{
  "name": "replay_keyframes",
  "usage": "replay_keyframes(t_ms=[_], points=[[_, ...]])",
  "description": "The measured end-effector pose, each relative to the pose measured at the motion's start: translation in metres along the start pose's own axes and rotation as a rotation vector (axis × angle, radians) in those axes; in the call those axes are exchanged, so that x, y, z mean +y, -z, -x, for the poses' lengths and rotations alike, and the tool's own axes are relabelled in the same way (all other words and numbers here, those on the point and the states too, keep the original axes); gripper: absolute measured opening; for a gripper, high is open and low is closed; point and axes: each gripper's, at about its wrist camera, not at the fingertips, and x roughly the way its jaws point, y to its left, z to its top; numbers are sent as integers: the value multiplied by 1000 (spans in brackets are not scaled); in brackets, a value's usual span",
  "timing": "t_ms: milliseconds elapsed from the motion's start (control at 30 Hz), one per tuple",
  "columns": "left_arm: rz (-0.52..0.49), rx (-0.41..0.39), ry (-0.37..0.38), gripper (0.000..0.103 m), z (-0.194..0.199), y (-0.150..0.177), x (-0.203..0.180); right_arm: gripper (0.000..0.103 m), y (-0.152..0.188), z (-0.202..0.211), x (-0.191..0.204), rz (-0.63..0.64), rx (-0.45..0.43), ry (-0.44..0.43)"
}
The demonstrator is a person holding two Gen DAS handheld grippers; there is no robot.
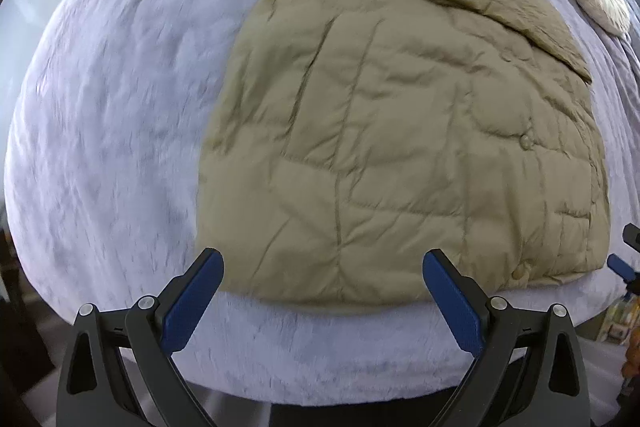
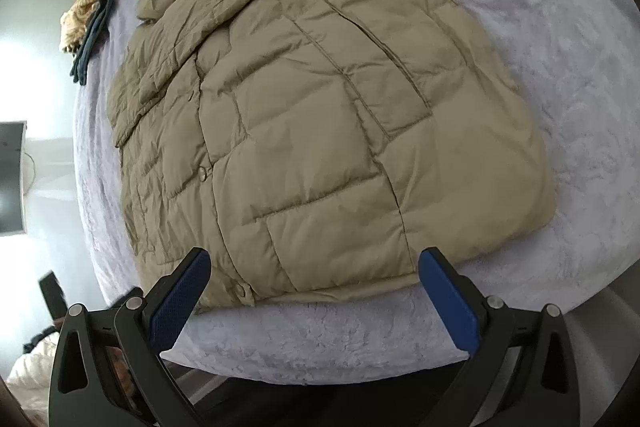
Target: Fold large clothes
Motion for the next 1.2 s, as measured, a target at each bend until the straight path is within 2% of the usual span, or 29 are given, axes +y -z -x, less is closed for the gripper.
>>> replay_keyframes(t_ms=[233, 367, 500, 600, 800, 1000, 1200], points=[[128, 42, 116, 100, -11, 12, 35, 103, 5, -12, -34, -169, 23, -91], [198, 45, 257, 100, -14, 19, 54, 103, 7, -13, -61, -270, 22, -96], [255, 73, 372, 100, -25, 29, 71, 103, 11, -18, -93, -401, 42, -165], [272, 110, 415, 100, -35, 34, 79, 103, 18, -24, -106, -451, 48, -206], [307, 162, 481, 100, -58, 51, 73, 103, 26, -37, -115, -498, 55, -295], [325, 146, 555, 100, -77, 41, 53, 102, 24, -52, -120, -530, 47, -363], [370, 135, 551, 100, -94, 27, 42, 102, 19, -65, -124, -581, 28, -446]])
